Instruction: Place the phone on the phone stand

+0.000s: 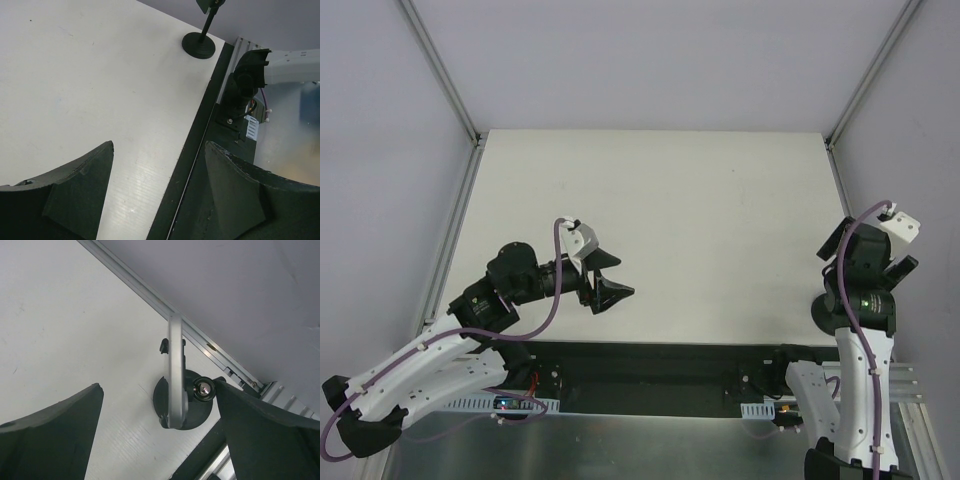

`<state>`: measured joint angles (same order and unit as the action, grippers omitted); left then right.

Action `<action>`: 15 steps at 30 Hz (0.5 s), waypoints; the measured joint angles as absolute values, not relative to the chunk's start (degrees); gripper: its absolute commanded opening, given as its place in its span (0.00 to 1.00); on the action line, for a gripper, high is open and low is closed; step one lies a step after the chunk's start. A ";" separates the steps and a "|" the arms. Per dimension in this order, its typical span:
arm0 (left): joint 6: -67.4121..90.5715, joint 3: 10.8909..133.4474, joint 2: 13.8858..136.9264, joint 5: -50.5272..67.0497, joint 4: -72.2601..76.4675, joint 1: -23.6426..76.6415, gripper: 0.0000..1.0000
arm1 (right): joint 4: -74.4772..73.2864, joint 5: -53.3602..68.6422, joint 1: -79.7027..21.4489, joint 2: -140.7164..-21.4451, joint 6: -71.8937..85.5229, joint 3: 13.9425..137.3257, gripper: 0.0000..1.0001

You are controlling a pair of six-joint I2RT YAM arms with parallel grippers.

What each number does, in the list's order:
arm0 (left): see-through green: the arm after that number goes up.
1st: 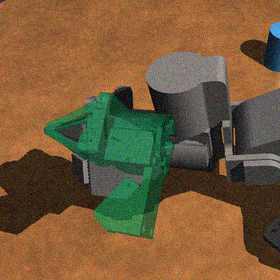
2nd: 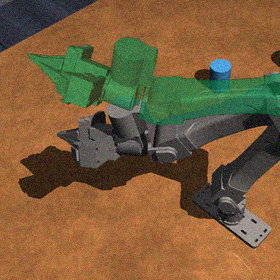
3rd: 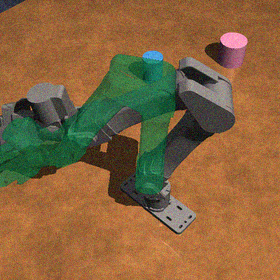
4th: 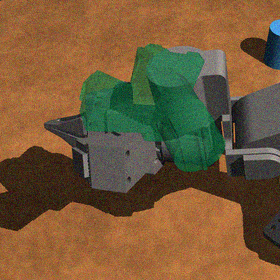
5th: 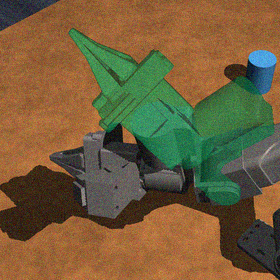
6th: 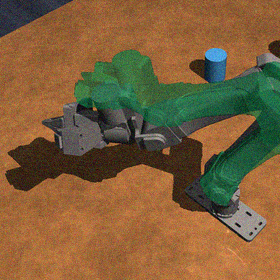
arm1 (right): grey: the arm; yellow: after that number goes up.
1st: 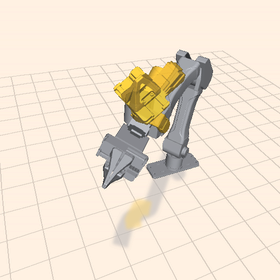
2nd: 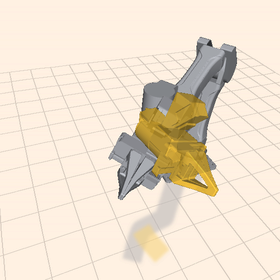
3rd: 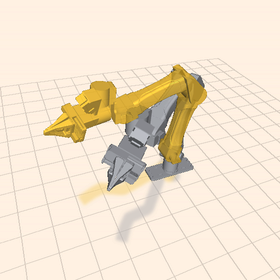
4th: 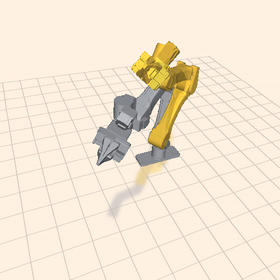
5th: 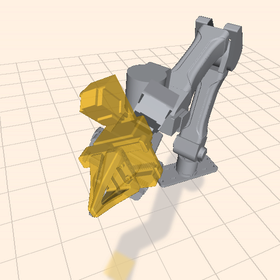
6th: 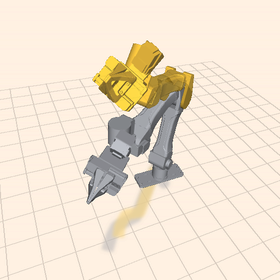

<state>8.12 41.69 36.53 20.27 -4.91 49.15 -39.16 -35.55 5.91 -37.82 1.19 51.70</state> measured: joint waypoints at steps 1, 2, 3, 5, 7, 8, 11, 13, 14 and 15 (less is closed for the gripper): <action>8.14 41.69 36.69 20.47 -4.89 49.15 0.72 | -39.27 -35.53 5.91 -37.82 1.06 51.75 0.97; 8.19 41.71 36.77 20.53 -4.89 49.15 0.72 | -39.35 -35.51 5.91 -37.82 1.02 51.86 0.96; 8.21 41.82 36.99 20.56 -4.84 49.15 0.72 | -39.83 -35.48 5.91 -37.93 0.99 52.25 0.96; 8.27 42.09 37.69 20.56 -4.62 49.15 0.72 | -40.53 -35.73 5.43 -37.98 0.97 53.43 0.96; 8.38 42.24 38.35 20.53 -4.43 49.15 0.72 | -41.50 -36.91 3.79 -38.13 0.75 55.20 0.96; 8.49 42.28 38.70 20.49 -4.29 49.15 0.72 | -42.00 -38.06 2.11 -38.20 0.43 56.42 0.96; 8.91 42.30 39.64 20.29 -3.70 49.15 0.73 | -43.31 -43.16 -5.74 -38.83 -0.82 61.54 0.96; 9.58 42.35 40.42 19.73 -3.36 49.15 0.73 | -44.07 -48.80 -13.72 -39.64 -1.85 65.56 0.96; 9.89 42.44 40.88 19.05 -3.22 49.15 0.74 | -44.40 -51.09 -17.19 -40.23 -2.44 66.98 0.96; 10.20 42.65 41.50 18.52 -3.22 49.15 0.74 | -44.47 -53.32 -21.61 -40.88 -3.18 68.55 0.96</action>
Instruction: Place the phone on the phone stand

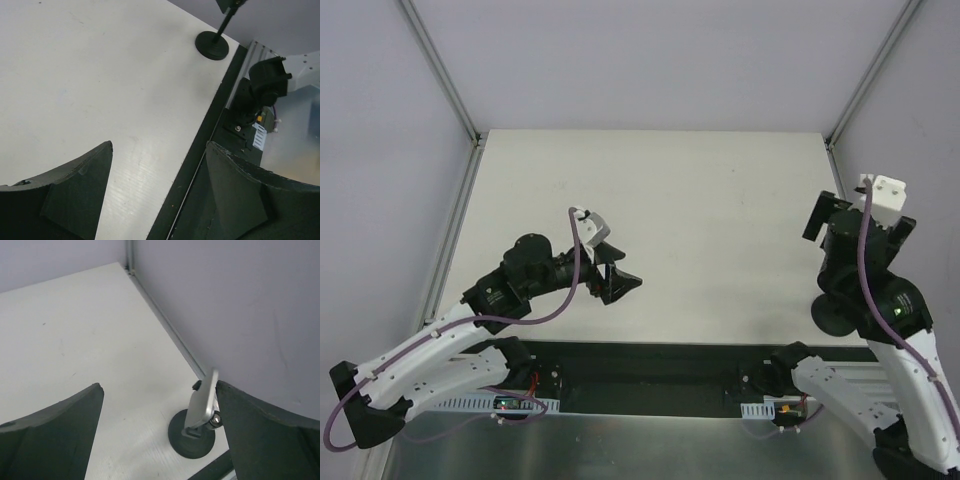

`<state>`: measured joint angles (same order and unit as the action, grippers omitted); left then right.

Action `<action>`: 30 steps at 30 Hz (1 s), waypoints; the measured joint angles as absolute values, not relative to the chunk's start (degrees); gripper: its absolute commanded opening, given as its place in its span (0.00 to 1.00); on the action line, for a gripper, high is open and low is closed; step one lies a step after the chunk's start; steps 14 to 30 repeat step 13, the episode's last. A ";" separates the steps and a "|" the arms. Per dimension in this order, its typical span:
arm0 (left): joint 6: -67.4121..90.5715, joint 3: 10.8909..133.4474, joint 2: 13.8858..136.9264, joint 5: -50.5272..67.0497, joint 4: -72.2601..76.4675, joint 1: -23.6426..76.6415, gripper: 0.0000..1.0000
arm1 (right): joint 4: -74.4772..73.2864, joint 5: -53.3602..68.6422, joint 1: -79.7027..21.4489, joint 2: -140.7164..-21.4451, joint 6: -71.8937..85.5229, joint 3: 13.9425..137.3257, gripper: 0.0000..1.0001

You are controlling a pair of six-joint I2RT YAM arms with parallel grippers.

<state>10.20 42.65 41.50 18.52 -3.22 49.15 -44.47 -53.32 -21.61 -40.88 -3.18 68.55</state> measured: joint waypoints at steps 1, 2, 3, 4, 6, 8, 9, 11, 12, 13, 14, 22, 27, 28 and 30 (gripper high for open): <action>10.61 42.89 42.15 17.19 -3.20 49.15 0.76 | -44.84 -55.09 -26.17 -41.91 -3.70 70.15 0.96; 11.31 43.16 42.81 15.16 -3.25 49.15 0.76 | -45.54 -56.42 -30.70 -43.27 -4.05 71.79 0.96; 11.99 43.53 43.48 12.88 -3.46 49.15 0.76 | -45.91 -57.04 -34.92 -44.77 -4.21 73.17 0.96; 12.97 44.07 44.23 10.48 -4.08 49.12 0.76 | -45.91 -57.25 -38.85 -46.44 -4.25 74.02 0.96; 14.57 45.93 45.80 5.04 -6.42 48.99 0.75 | -45.71 -56.88 -44.82 -49.15 -4.25 74.22 0.96; 15.90 47.66 47.05 1.32 -8.54 48.56 0.75 | -44.84 -54.43 -49.34 -51.92 -3.88 73.67 0.96; 16.47 48.38 47.37 0.21 -9.61 48.14 0.75 | -43.92 -52.82 -50.96 -52.86 -3.70 72.97 0.96; 17.34 48.99 47.20 -1.89 -11.05 47.70 0.75 | -41.50 -49.04 -53.10 -53.84 -3.75 70.63 0.96; 17.61 49.06 46.68 -2.59 -11.66 47.48 0.76 | -40.34 -47.75 -53.76 -53.71 -3.88 69.38 0.96; 17.78 49.06 45.91 -3.38 -12.40 47.48 0.76 | -38.52 -46.39 -54.54 -53.06 -4.12 67.68 0.96; 17.78 49.06 45.91 -3.38 -12.40 47.48 0.76 | -38.52 -46.39 -54.54 -53.06 -4.12 67.68 0.96; 17.78 49.06 45.91 -3.38 -12.40 47.48 0.76 | -38.52 -46.39 -54.54 -53.06 -4.12 67.68 0.96; 17.78 49.06 45.91 -3.38 -12.40 47.48 0.76 | -38.52 -46.39 -54.54 -53.06 -4.12 67.68 0.96; 17.78 49.06 45.91 -3.38 -12.40 47.48 0.76 | -38.52 -46.39 -54.54 -53.06 -4.12 67.68 0.96; 17.78 49.06 45.91 -3.38 -12.40 47.48 0.76 | -38.52 -46.39 -54.54 -53.06 -4.12 67.68 0.96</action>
